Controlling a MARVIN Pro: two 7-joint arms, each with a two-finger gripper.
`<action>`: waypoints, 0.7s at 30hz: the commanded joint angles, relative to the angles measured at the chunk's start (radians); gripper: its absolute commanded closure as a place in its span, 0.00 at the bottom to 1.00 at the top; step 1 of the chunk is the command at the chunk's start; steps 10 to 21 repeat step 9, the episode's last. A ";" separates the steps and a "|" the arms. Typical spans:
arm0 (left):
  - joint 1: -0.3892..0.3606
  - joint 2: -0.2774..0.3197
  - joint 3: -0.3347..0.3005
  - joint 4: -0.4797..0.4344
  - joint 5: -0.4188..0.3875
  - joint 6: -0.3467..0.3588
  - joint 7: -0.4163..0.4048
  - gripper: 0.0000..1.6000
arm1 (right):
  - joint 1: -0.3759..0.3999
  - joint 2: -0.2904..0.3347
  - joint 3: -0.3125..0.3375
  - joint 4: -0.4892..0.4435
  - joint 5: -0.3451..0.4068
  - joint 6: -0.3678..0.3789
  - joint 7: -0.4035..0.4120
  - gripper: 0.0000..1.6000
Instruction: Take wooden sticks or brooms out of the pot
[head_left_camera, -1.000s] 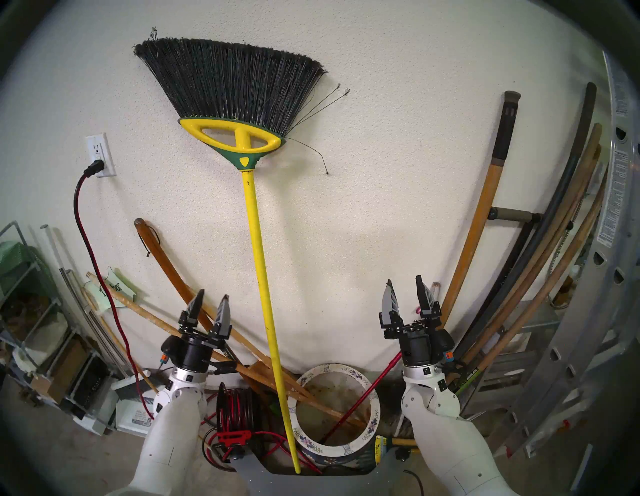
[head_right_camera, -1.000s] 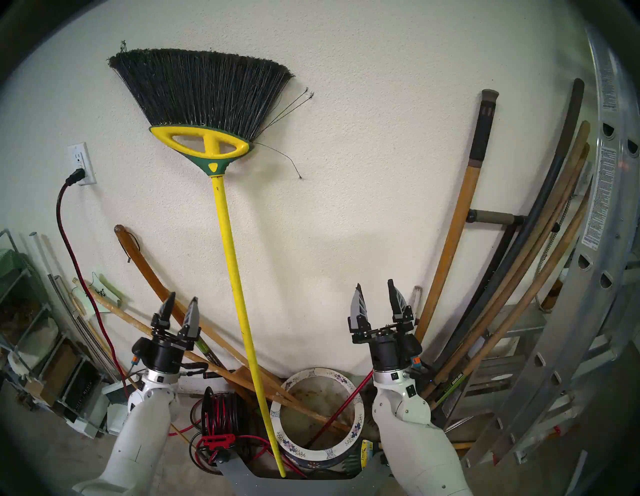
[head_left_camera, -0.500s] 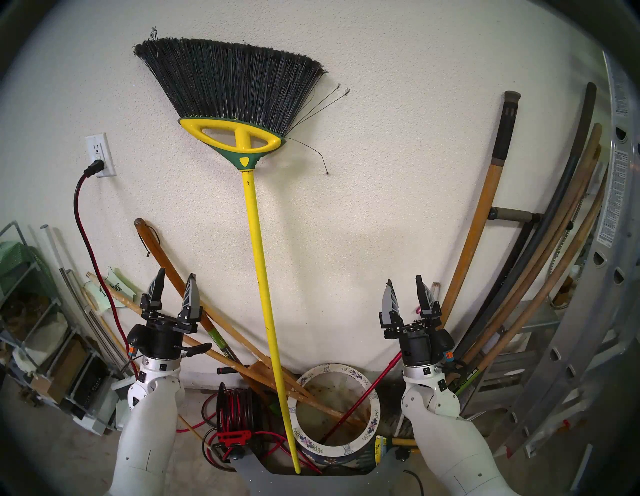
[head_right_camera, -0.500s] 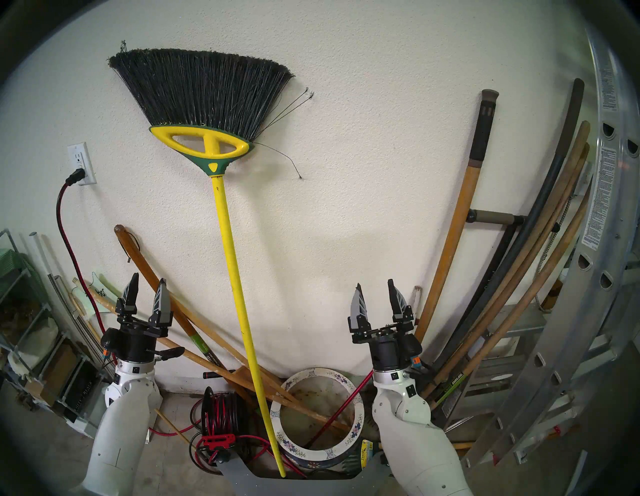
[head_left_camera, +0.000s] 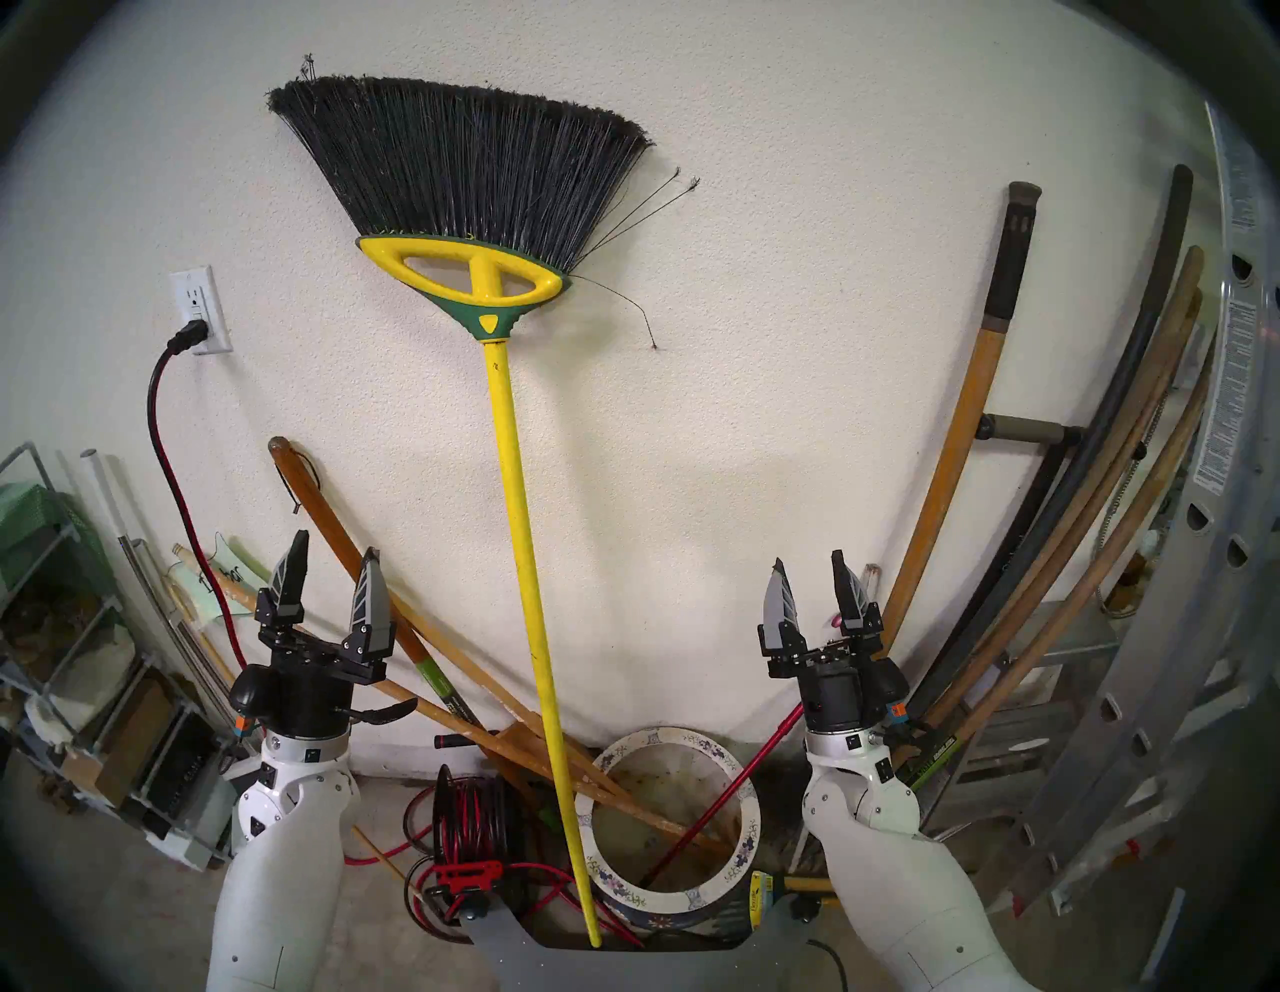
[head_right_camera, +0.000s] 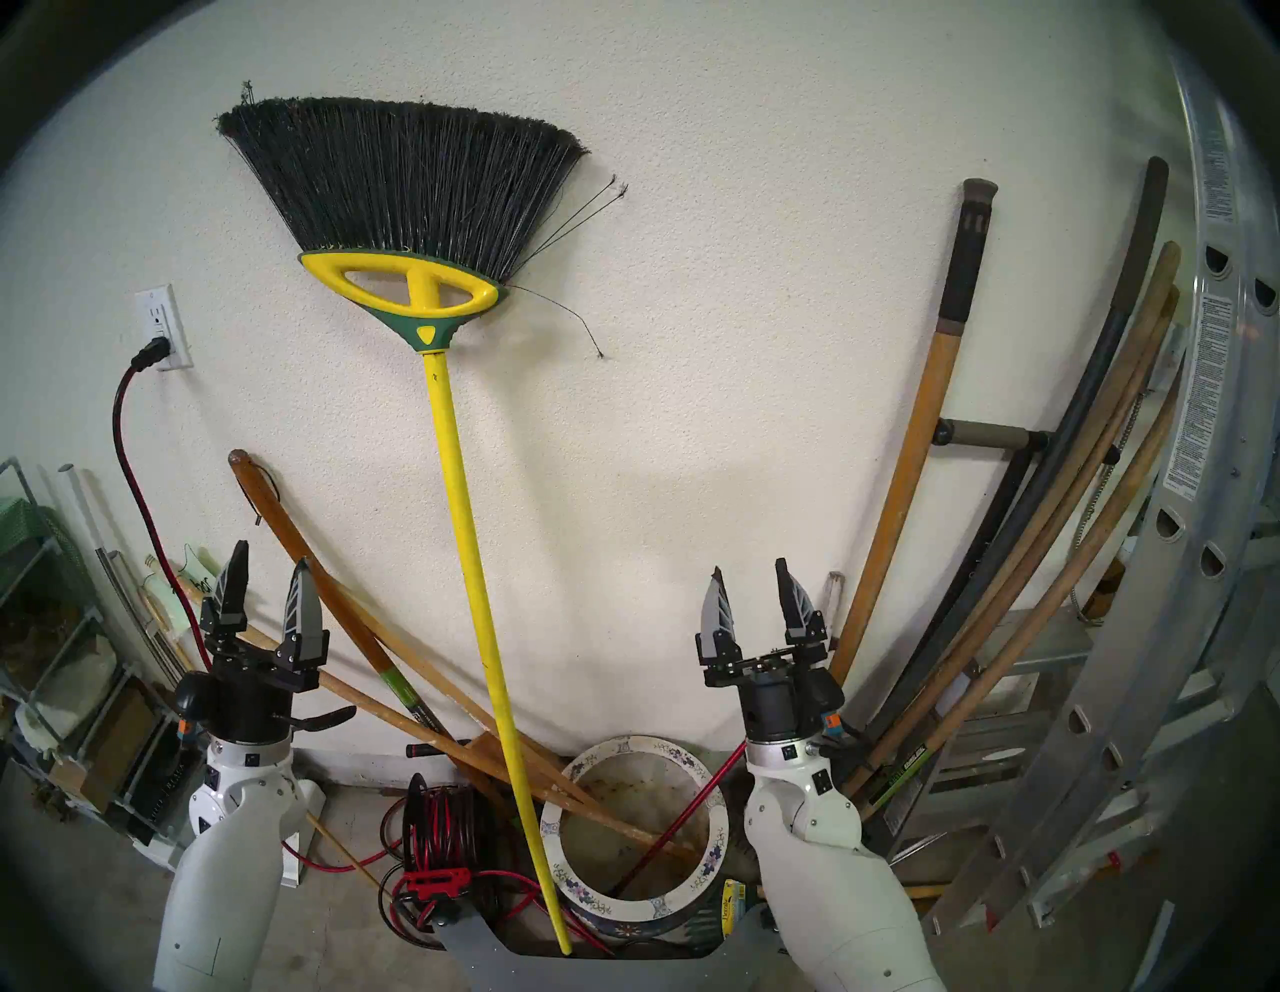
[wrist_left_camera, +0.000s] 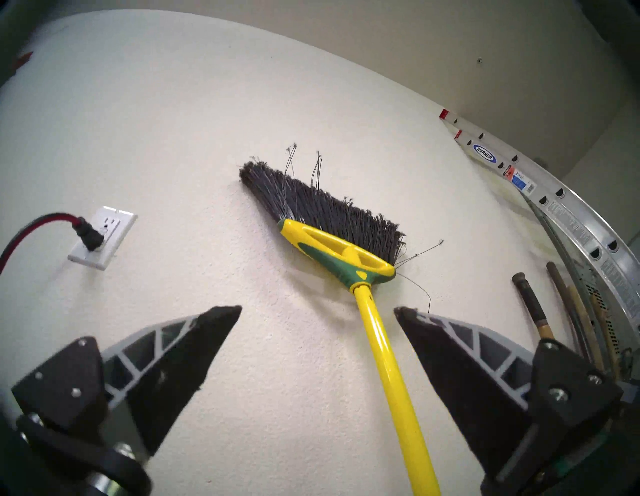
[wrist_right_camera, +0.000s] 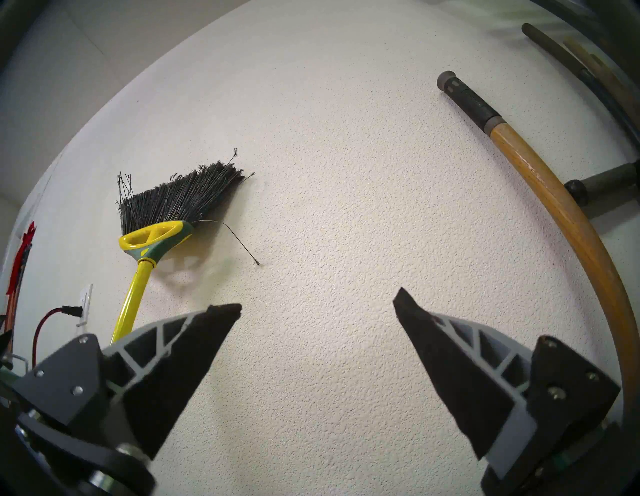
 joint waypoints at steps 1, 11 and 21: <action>0.104 0.001 -0.010 -0.107 0.029 -0.011 -0.092 0.00 | 0.000 -0.002 -0.003 -0.004 0.000 0.002 0.000 0.00; 0.196 0.013 -0.020 -0.185 0.032 0.004 -0.083 0.00 | 0.000 -0.002 -0.003 -0.005 0.000 0.003 -0.001 0.00; 0.196 0.013 -0.020 -0.185 0.032 0.004 -0.083 0.00 | 0.000 -0.002 -0.003 -0.005 0.000 0.003 -0.001 0.00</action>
